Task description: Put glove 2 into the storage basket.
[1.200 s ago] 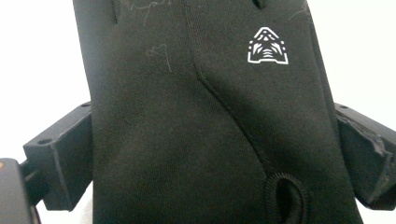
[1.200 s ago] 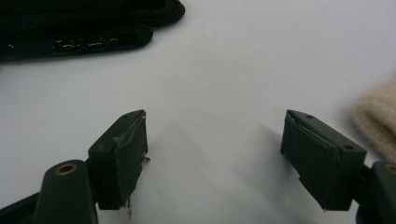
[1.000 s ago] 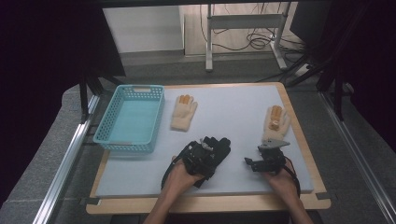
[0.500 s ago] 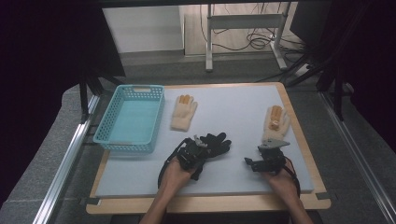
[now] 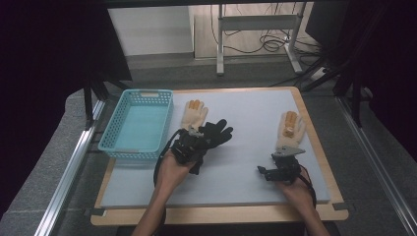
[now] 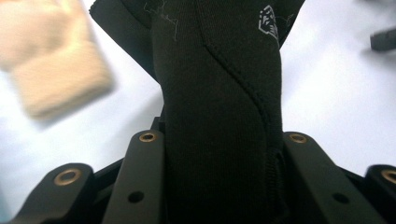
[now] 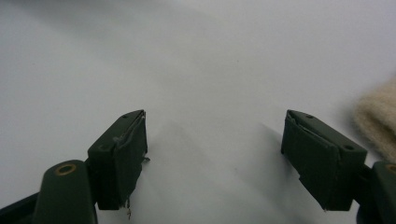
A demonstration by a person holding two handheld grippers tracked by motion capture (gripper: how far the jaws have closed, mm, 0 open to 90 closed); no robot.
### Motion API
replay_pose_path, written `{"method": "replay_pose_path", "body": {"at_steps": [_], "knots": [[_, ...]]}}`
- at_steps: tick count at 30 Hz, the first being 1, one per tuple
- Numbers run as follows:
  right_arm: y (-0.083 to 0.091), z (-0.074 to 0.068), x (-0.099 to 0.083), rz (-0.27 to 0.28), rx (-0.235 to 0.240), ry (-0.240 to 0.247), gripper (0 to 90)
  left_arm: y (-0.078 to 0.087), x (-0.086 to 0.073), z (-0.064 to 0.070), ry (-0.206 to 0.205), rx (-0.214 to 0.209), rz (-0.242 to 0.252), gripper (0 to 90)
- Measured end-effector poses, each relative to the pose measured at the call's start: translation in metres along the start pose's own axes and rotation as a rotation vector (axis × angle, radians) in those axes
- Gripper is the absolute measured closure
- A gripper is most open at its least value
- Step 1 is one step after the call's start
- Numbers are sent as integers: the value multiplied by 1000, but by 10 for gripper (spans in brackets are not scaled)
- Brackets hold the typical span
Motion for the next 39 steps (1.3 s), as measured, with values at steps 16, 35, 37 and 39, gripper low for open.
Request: {"method": "replay_pose_path", "body": {"at_steps": [16, 35, 37, 39], "knots": [[0, 0, 0, 0, 0, -2, 222, 51, -6, -97, 159, 156, -8, 648], [0, 0, 0, -1, 0, 0, 222, 55, -55, -208, 336, 296, -155, 621], [0, 0, 0, -1, 0, -1, 222, 53, -61, -217, 353, 305, -179, 620], [0, 0, 0, -1, 0, -1, 222, 51, -66, -225, 368, 306, -195, 618]]}}
Point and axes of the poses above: each handheld gripper's, and its own axes: y roughly backward along the jaws, x roughly out of its top, z roughly to its right, the point moved 7 cm from there along -y, roughly forward along the jaws, and after that the axes turned 8 degrees about -y, right-handed, at the moved point
